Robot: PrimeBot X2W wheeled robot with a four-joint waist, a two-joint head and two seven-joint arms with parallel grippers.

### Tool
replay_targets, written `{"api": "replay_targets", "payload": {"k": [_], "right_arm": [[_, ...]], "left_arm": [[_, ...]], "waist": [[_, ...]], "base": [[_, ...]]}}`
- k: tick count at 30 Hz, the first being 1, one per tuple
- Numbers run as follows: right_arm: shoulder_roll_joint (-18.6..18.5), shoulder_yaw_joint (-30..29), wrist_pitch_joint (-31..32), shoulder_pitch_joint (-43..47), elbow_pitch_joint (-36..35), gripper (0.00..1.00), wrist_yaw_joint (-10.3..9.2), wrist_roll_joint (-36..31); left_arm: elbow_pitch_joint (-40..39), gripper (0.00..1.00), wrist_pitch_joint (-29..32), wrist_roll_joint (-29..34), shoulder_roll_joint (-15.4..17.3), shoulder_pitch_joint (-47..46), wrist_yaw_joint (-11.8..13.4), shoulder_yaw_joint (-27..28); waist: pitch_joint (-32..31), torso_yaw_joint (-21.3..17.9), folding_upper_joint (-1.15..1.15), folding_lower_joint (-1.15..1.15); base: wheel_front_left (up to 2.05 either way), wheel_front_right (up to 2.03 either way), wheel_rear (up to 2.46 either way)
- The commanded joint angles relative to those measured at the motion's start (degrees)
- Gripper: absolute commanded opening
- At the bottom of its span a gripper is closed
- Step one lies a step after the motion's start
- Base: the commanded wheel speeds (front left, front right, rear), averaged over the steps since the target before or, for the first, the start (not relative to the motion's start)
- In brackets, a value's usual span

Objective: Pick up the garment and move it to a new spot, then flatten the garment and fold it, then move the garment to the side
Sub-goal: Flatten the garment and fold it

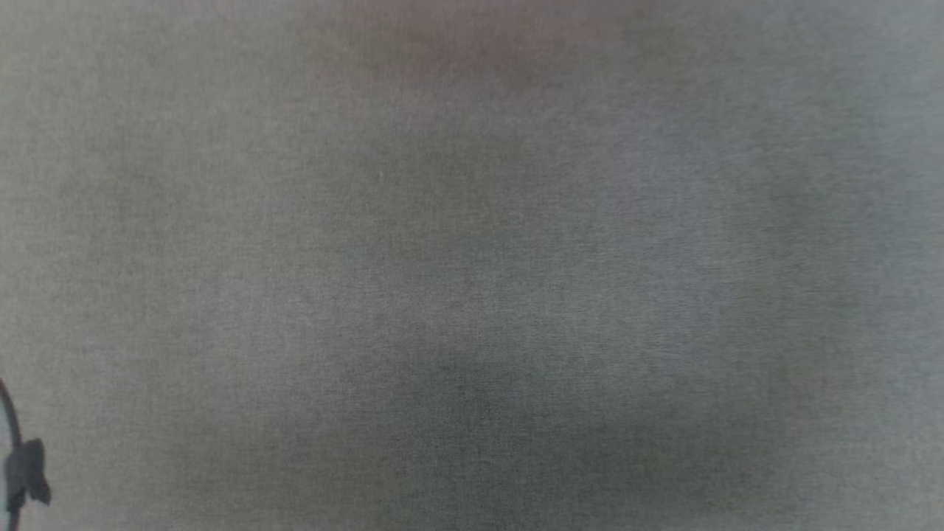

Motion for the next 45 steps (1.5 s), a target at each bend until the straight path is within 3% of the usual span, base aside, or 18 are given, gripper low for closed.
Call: {"api": "replay_targets", "payload": {"k": [1, 5, 11, 12, 18, 25, 28, 34, 35, 45], "right_arm": [[0.04, 0.52, -0.50, 0.03, 0.79, 0.00, -0.04, 0.23], [0.16, 4.20, 0.06, 1.76, 5.95, 0.00, -0.04, 3.40], [-0.30, 9.60, 5.60, 8.99, 7.46, 0.00, -0.05, 14.15], [-0.57, 10.81, 8.13, 12.01, 5.92, 0.00, -0.05, 19.21], [-4.87, 15.70, 16.73, 21.95, -1.03, 0.00, -0.06, 28.95], [-11.26, 18.87, 23.49, 34.04, -10.70, 0.00, -0.06, 36.60], [-13.92, 19.31, 26.84, 39.08, -14.45, 0.00, -0.03, 38.80], [-19.13, 18.57, 36.09, 51.11, -22.25, 0.00, -0.04, 43.39], [-19.13, 18.57, 36.09, 51.11, -22.25, 0.00, -0.04, 43.39], [-26.50, 14.45, 48.98, 66.62, -34.04, 0.00, -0.04, 47.28]], "left_arm": [[0.55, 0.00, -0.58, 0.42, 0.16, 0.09, -0.41, -0.07], [4.86, 0.00, -1.83, 0.02, -0.75, 3.20, -1.98, -1.18], [10.46, 0.00, 3.29, -3.01, -2.53, 10.70, -3.50, -2.88], [11.48, 0.00, 5.88, -4.15, -2.92, 13.47, -3.86, -3.39], [12.71, 0.00, 16.13, -6.54, -2.48, 22.26, -4.26, -5.34], [7.59, 0.00, 22.45, -10.25, 0.55, 34.22, -4.35, -5.95], [2.98, 0.00, 25.01, -11.53, 2.45, 39.90, -3.21, -5.96], [-16.88, 0.00, 31.93, -15.82, 11.14, 55.16, 3.01, -5.50], [-16.88, 0.00, 31.93, -15.82, 11.14, 55.16, 3.01, -5.50], [-53.07, 0.00, 38.14, -23.72, 27.10, 77.16, 22.64, -1.32]], "waist": [[1.10, 0.70, 0.00, 0.00], [1.35, 1.36, 0.00, 0.00], [0.28, 2.55, 0.00, 0.00], [-0.51, 2.80, 0.00, 0.00], [-4.20, 3.17, 0.00, 0.00], [-8.69, 3.45, 0.00, 0.00], [-10.11, 3.42, 0.00, 0.00], [-13.21, 2.91, 0.00, 0.00], [-13.21, 2.91, 0.00, 0.00], [-15.08, 2.36, 0.00, 0.00]], "base": [[0.00, 0.00, 0.00], [0.00, 0.00, 0.00], [0.00, 0.00, 0.00], [0.00, 0.00, 0.00], [0.00, 0.00, 0.00], [0.00, 0.00, 0.00], [0.00, 0.00, 0.00], [0.00, 0.00, 0.00], [0.00, 0.00, 0.00], [0.00, 0.00, 0.00]]}}
